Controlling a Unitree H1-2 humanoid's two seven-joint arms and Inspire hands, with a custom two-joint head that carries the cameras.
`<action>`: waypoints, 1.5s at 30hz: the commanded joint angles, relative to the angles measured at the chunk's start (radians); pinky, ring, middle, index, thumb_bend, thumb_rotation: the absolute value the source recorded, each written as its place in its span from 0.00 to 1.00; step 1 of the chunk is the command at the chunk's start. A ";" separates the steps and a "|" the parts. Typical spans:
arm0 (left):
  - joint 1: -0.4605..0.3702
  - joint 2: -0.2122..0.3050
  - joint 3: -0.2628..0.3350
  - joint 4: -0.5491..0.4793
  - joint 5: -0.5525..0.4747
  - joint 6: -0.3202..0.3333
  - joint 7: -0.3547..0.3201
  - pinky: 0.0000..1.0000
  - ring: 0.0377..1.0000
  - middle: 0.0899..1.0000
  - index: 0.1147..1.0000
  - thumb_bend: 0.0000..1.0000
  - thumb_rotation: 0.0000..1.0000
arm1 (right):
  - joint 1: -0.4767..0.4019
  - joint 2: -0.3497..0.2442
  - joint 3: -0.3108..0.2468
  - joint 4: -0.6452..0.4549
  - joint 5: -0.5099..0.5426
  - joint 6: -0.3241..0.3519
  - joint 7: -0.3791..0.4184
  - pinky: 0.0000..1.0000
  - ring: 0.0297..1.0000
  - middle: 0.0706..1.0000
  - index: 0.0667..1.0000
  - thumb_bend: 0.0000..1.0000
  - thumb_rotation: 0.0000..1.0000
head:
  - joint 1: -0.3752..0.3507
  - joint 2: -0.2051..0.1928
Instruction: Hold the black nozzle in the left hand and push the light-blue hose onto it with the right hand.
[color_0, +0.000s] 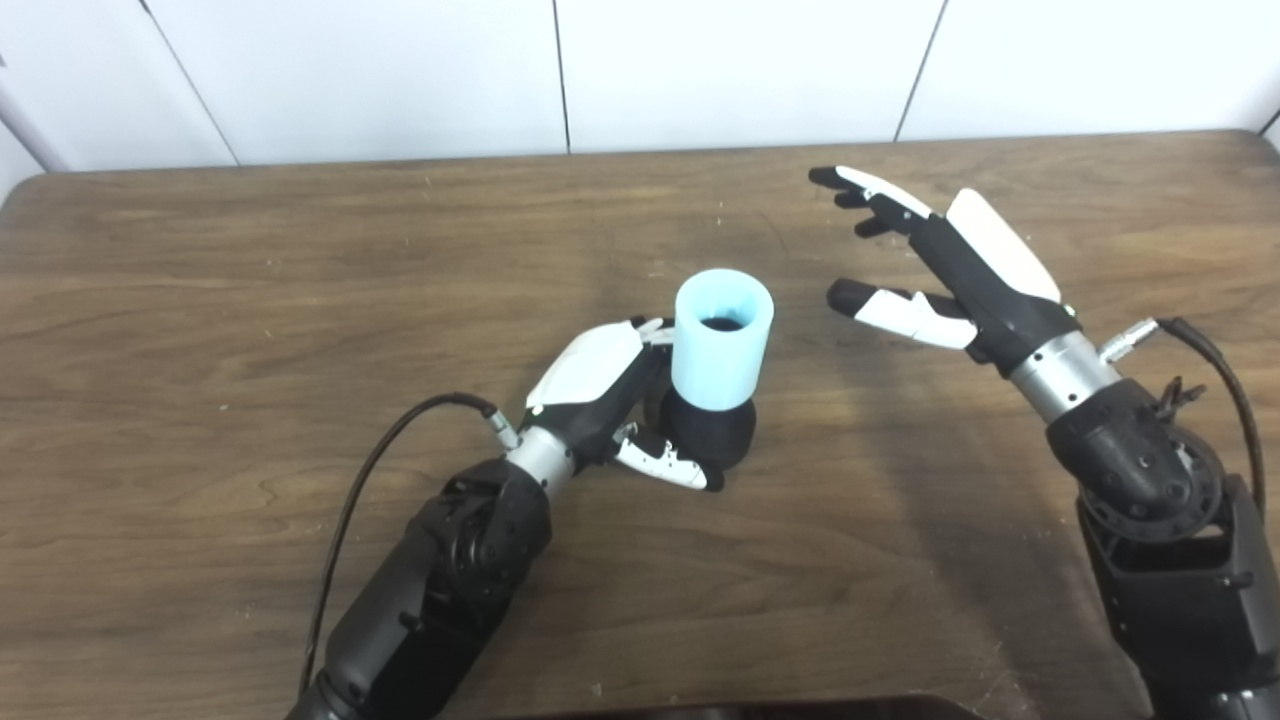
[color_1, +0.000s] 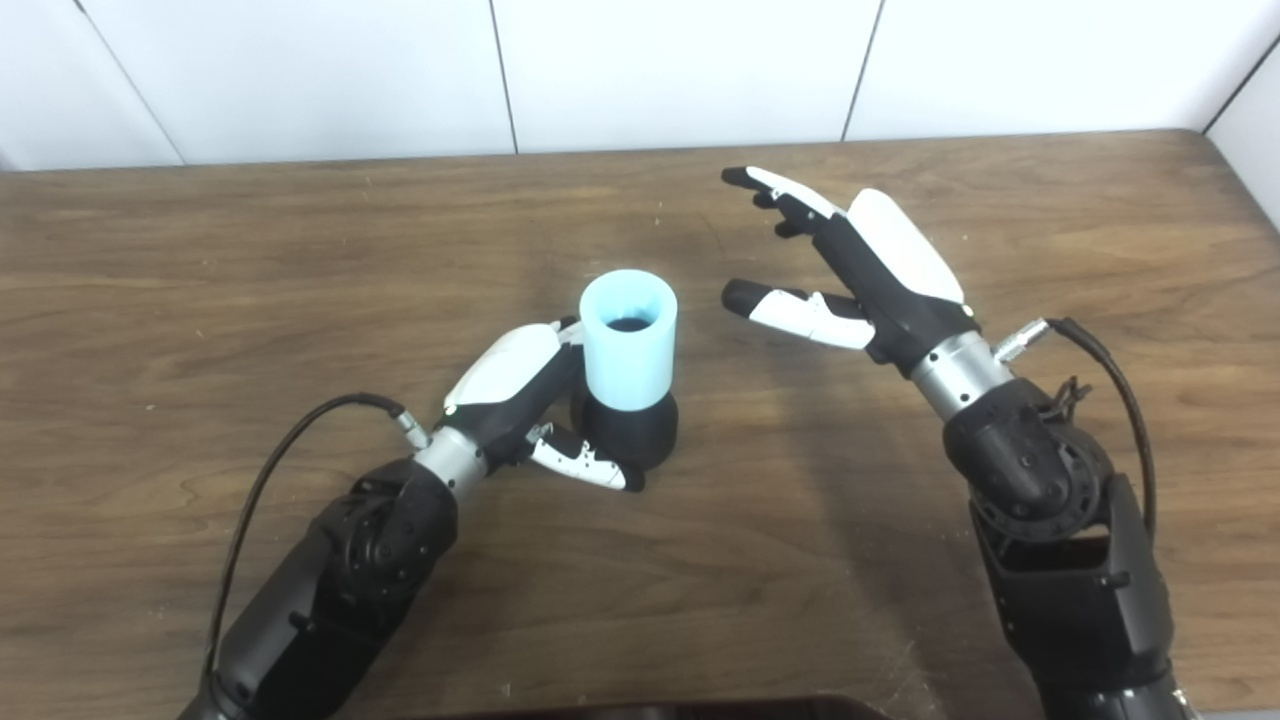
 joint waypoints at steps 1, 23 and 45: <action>0.046 0.048 0.009 0.064 0.034 0.021 -0.013 1.00 0.98 0.95 0.84 0.90 0.19 | -0.022 -0.026 -0.008 -0.011 0.015 -0.032 -0.022 0.77 0.87 0.91 0.90 0.54 0.98 | 0.001 0.001; 0.016 0.072 0.120 0.028 -0.032 -0.041 -0.054 1.00 1.00 1.00 1.00 1.00 0.29 | -0.023 -0.044 0.009 0.020 0.038 -0.038 -0.025 0.78 0.87 0.91 0.90 0.53 0.98 | 0.010 0.003; 0.001 0.137 0.355 -0.136 -0.482 0.046 -0.203 1.00 1.00 1.00 1.00 1.00 0.26 | -0.032 -0.052 0.012 0.084 0.037 -0.050 -0.032 0.78 0.87 0.90 0.90 0.52 0.98 | 0.008 0.000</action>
